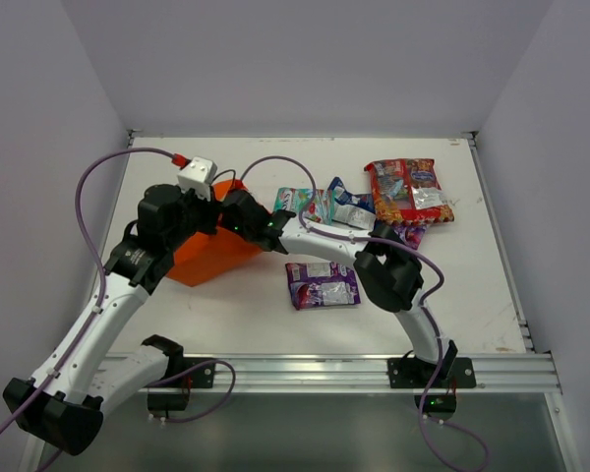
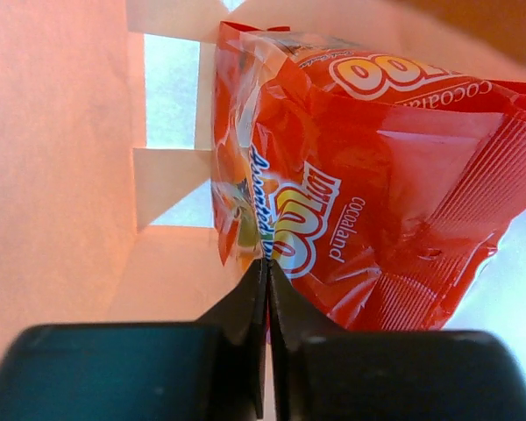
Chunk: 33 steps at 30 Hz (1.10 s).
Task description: Take the snacks out of the paper bag
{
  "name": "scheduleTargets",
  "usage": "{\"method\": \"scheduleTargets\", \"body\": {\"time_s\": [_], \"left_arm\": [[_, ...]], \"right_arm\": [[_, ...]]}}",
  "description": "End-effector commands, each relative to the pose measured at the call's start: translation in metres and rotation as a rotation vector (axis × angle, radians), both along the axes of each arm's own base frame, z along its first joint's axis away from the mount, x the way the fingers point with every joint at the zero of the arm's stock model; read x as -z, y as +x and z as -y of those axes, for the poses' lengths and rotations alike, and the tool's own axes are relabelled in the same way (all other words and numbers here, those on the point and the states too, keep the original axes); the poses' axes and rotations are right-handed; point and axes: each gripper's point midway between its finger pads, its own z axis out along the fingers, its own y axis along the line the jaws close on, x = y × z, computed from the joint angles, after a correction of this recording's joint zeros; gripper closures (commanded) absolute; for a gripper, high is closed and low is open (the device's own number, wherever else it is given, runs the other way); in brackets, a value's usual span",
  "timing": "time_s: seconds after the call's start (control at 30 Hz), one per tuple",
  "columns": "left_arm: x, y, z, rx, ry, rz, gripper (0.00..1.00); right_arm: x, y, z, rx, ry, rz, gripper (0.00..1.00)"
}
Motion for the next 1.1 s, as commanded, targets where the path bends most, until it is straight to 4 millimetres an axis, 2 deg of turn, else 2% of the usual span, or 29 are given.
{"method": "scheduleTargets", "body": {"time_s": [0.0,0.07,0.1,0.17,0.2,0.3,0.37,0.47,0.7,0.73,0.77,0.87,0.9,1.0,1.07], "left_arm": [[-0.087,-0.013,0.037,0.208,-0.146,0.244,1.00],[-0.086,-0.013,0.033,0.186,-0.135,0.246,1.00],[-0.084,-0.012,0.030,0.173,-0.121,0.247,1.00],[-0.071,-0.008,0.019,0.111,-0.086,0.219,1.00],[-0.065,-0.006,0.016,0.095,-0.062,0.207,1.00],[-0.046,-0.005,0.006,0.052,-0.015,0.162,1.00],[-0.038,-0.005,0.002,0.033,-0.002,0.155,1.00],[-0.035,-0.004,-0.004,0.004,0.017,0.159,1.00],[-0.022,0.001,-0.005,0.005,0.056,0.119,1.00],[-0.020,0.003,-0.011,-0.030,0.068,0.119,1.00],[-0.021,0.004,-0.012,-0.036,0.071,0.120,1.00],[-0.022,0.006,-0.016,-0.062,0.084,0.125,1.00],[-0.022,0.006,-0.017,-0.063,0.087,0.125,1.00],[-0.024,0.006,-0.016,-0.050,0.094,0.133,1.00],[-0.029,0.005,-0.018,-0.031,0.136,0.169,1.00]], "right_arm": [[-0.003,-0.013,-0.009,-0.062,0.028,-0.014,1.00],[-0.005,-0.014,-0.010,-0.082,0.041,0.002,1.00],[-0.015,-0.013,-0.010,-0.088,0.058,0.023,1.00],[-0.022,-0.015,-0.006,-0.103,0.066,0.057,1.00],[-0.041,-0.012,-0.004,-0.108,0.085,0.111,1.00],[-0.058,-0.010,0.008,-0.122,0.073,0.204,1.00],[-0.078,-0.007,0.021,-0.111,0.072,0.283,1.00],[-0.102,-0.004,0.036,-0.088,0.077,0.362,1.00],[-0.159,-0.003,0.052,-0.080,0.113,0.478,1.00],[-0.166,-0.004,0.054,-0.073,0.117,0.489,1.00],[-0.181,-0.002,0.061,-0.061,0.119,0.528,1.00],[-0.200,0.000,0.076,-0.041,0.109,0.597,1.00],[-0.213,0.000,0.084,-0.024,0.118,0.622,1.00],[-0.217,0.002,0.093,-0.041,0.088,0.670,1.00],[-0.207,0.001,0.095,-0.085,0.040,0.685,1.00]]}}
